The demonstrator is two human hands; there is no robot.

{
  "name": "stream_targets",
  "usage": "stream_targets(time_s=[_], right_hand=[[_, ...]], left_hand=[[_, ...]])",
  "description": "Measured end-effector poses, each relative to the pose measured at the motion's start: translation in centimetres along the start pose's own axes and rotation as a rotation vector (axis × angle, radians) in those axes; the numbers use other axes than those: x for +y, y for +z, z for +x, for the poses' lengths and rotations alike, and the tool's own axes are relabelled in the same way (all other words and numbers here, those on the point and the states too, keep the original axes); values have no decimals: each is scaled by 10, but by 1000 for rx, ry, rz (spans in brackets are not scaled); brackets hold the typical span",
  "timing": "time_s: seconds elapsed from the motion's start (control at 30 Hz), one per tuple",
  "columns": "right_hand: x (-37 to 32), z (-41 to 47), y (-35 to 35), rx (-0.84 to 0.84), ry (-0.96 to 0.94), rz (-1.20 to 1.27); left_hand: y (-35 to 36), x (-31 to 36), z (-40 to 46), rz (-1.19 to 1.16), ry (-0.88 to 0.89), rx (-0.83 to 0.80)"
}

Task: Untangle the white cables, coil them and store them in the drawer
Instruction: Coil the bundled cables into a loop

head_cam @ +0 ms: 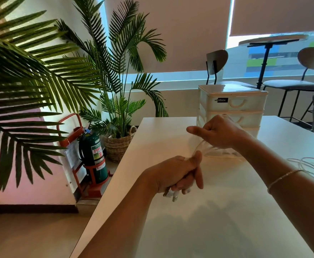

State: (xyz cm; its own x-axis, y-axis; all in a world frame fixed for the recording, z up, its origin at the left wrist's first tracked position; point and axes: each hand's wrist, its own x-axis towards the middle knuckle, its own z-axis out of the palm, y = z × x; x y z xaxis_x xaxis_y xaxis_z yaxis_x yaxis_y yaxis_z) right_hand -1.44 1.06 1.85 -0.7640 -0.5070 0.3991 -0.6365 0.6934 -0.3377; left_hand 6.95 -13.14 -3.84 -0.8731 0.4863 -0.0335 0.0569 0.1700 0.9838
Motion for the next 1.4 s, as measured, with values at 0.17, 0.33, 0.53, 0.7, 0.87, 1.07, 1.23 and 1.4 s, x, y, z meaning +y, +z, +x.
stream_targets(time_s=[0.17,0.33,0.53,0.7,0.87,1.07,1.23,1.4], right_hand=[[38,8,-8,121,197,-64],[45,-2,3,283,254,-148],[-18,-17,23,-55,107,377],[0,-19,9,-401,-18,598],[4,-17,5,-444,-53,613],[-6,-14,2,-474,-70,502],[-15,-14,-1,-468,-55,531],[-18,-16,0,-432,-32,483]], left_hand=[[-5,-4,0,-86,-4,16],[-13,-10,3,-282,65,-16],[-16,-18,6,-384,101,-74],[-15,-13,5,-401,49,-75],[-9,-12,6,-264,25,-66],[-8,-9,3,-92,-22,-2],[-8,-11,2,118,-23,20],[-5,-10,2,117,-10,36]])
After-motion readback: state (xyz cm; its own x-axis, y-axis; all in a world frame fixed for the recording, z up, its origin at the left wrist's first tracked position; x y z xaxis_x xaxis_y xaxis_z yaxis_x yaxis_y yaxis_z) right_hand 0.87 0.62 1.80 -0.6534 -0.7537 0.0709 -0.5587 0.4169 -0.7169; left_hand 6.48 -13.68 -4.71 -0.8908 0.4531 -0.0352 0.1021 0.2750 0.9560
